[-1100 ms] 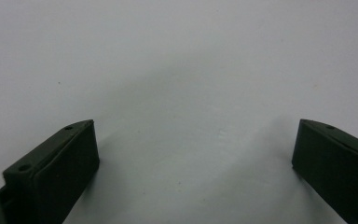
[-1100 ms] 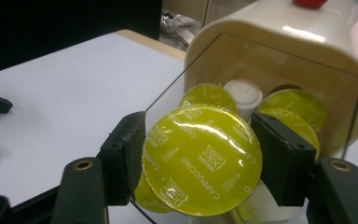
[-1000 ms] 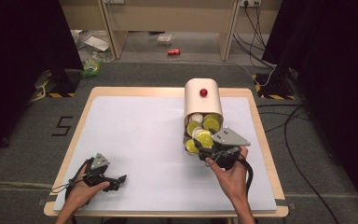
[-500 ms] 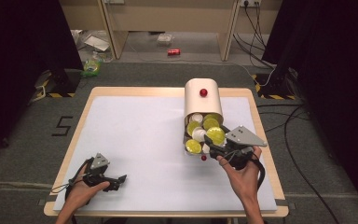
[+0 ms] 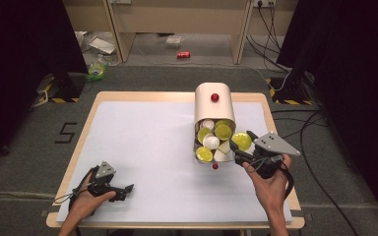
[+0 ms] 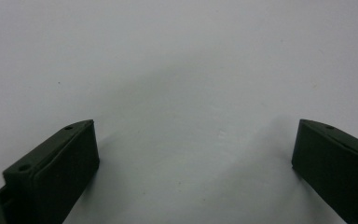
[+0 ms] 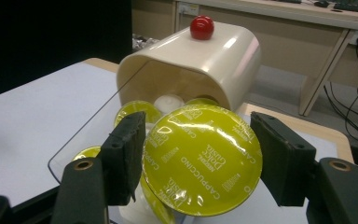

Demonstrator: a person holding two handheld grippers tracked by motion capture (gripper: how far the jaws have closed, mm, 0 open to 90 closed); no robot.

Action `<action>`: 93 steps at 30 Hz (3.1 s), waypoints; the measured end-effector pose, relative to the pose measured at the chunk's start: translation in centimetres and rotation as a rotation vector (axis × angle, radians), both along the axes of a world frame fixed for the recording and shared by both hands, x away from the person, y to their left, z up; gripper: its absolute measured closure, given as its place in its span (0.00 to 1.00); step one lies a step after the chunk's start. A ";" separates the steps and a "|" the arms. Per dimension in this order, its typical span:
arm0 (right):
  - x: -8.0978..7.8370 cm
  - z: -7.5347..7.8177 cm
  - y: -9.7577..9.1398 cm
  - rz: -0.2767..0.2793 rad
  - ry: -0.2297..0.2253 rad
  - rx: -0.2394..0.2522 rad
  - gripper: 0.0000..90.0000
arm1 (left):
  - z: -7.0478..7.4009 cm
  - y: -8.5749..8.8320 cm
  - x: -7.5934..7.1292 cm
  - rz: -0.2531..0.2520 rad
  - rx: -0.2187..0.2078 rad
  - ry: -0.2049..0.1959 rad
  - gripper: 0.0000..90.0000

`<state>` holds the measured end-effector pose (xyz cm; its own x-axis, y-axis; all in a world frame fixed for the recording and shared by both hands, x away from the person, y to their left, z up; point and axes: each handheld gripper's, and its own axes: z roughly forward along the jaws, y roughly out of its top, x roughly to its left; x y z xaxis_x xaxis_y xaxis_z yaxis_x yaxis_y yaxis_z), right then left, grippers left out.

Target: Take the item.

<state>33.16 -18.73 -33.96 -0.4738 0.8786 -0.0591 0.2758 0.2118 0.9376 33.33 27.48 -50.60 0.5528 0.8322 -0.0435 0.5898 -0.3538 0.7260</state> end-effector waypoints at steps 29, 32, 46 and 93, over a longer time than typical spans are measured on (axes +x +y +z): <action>1.2 -2.6 -5.0 -0.155 0.045 -0.009 0.43 | 0.0 0.0 0.0 0.000 0.000 -0.001 0.00; 1.3 -3.1 -5.5 -0.166 0.055 -0.004 0.43 | 0.0 0.0 0.0 0.000 0.000 0.000 0.00; 1.9 -4.8 -6.9 -0.208 0.092 -0.008 0.43 | 0.0 0.0 0.0 0.000 0.000 0.000 0.00; 3.3 -9.7 -7.9 -0.235 0.221 -0.052 0.43 | 0.0 0.0 0.0 0.000 -0.002 -0.001 0.00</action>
<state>36.43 -26.63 -43.69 -0.2651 0.9639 -0.0251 0.5181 0.1643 0.8394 33.34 27.49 -50.60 0.5530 0.8320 -0.0445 0.5893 -0.3528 0.7268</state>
